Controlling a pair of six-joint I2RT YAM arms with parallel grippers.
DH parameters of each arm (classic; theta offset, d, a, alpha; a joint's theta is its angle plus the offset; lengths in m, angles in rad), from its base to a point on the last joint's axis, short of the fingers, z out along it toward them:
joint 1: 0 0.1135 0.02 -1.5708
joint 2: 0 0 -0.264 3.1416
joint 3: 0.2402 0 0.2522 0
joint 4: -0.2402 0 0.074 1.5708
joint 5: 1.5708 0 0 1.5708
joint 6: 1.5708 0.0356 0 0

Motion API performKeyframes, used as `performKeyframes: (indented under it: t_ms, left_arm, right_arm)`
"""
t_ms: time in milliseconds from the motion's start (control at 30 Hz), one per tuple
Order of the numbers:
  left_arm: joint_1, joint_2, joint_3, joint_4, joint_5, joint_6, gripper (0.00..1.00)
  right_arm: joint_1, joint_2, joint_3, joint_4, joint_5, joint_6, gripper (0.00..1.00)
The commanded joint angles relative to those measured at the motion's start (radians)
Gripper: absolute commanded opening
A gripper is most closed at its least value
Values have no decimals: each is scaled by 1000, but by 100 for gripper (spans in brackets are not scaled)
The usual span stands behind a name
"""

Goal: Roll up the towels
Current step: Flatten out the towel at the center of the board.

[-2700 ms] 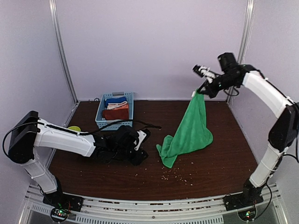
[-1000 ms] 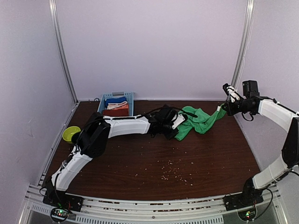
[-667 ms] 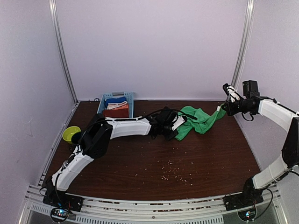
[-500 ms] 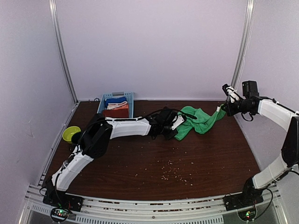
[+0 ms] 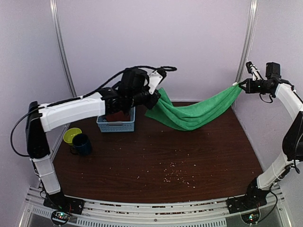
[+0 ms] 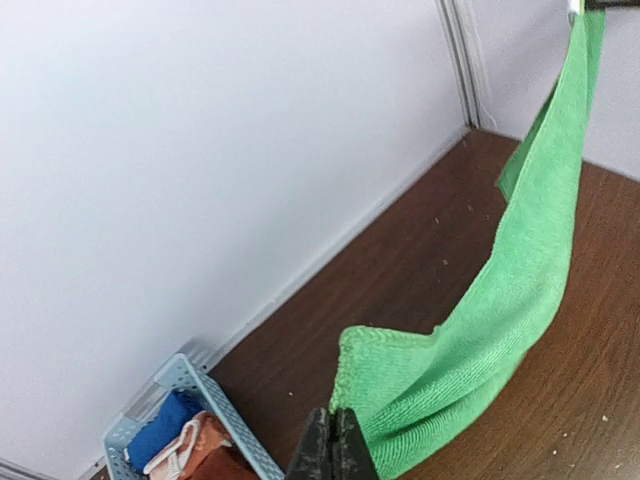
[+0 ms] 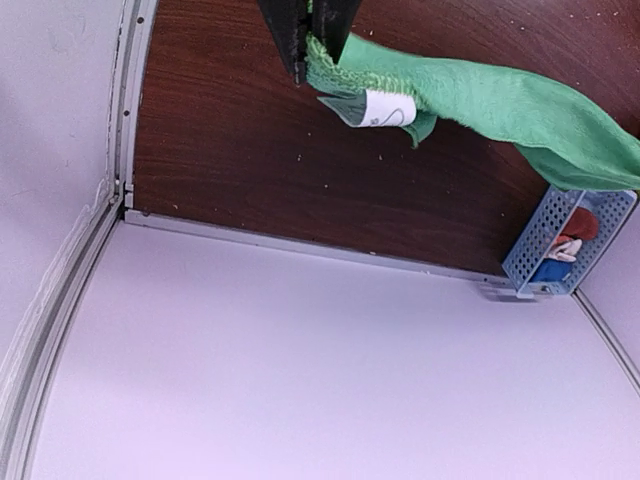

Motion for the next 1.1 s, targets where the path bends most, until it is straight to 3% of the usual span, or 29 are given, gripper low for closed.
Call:
performKeyframes:
  t_ms: [0, 267, 533, 700, 800, 967, 1067]
  left_arm:
    - [7, -177, -116, 29, -36, -66, 0]
    - [-26, -535, -387, 93, 38, -104, 0]
    - [-128, -772, -577, 63, 10, -196, 0]
    - [-181, -871, -673, 67, -30, -338, 0]
    - [-182, -889, -737, 91, -33, -392, 0]
    - [-163, -766, -769, 99, -212, -463, 0]
    - [-36, -601, -715, 89, -68, -534, 0]
  right_arm:
    - [-26, -43, 77, -117, -175, 13, 0]
    - [-26, -274, -10, -164, -181, -42, 0]
    - [-26, -566, -181, -245, -224, -178, 0]
    - [-26, -716, -278, -281, -178, -229, 0]
    - [-26, -751, -344, -242, -84, -195, 0]
    - [-26, -633, -443, -166, 9, -167, 0]
    - [-23, -477, -451, -108, -2, -168, 0]
